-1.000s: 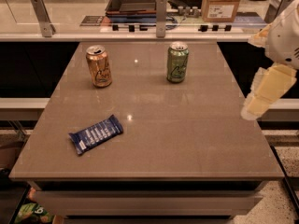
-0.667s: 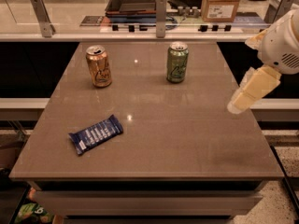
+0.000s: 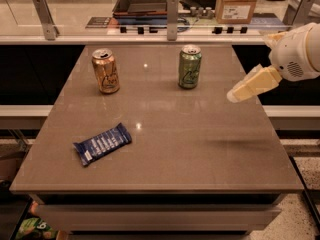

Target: Knock green can over

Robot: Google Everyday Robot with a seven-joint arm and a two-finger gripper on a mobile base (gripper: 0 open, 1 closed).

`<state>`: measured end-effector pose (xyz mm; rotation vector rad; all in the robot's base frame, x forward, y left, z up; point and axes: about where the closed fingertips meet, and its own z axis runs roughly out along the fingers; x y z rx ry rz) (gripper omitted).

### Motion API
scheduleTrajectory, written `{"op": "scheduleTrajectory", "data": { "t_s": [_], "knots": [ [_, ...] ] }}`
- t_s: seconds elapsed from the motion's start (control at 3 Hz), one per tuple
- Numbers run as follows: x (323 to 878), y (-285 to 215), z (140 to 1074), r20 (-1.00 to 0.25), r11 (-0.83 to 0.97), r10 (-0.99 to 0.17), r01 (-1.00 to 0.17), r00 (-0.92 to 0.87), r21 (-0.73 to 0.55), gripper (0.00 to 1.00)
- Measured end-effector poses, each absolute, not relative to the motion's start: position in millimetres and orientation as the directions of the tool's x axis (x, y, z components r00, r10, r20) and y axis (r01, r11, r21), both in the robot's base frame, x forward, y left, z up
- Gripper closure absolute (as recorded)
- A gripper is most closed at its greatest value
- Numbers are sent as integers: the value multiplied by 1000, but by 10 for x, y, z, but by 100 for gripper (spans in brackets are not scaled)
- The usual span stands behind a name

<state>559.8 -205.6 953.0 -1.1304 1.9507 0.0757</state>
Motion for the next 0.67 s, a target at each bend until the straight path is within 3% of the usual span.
{"op": "scheduleTrajectory", "data": {
  "t_s": [0.67],
  "knots": [
    [6294,-1709,9456,-861,638,-501,-708,-85,-301,0]
  ]
}}
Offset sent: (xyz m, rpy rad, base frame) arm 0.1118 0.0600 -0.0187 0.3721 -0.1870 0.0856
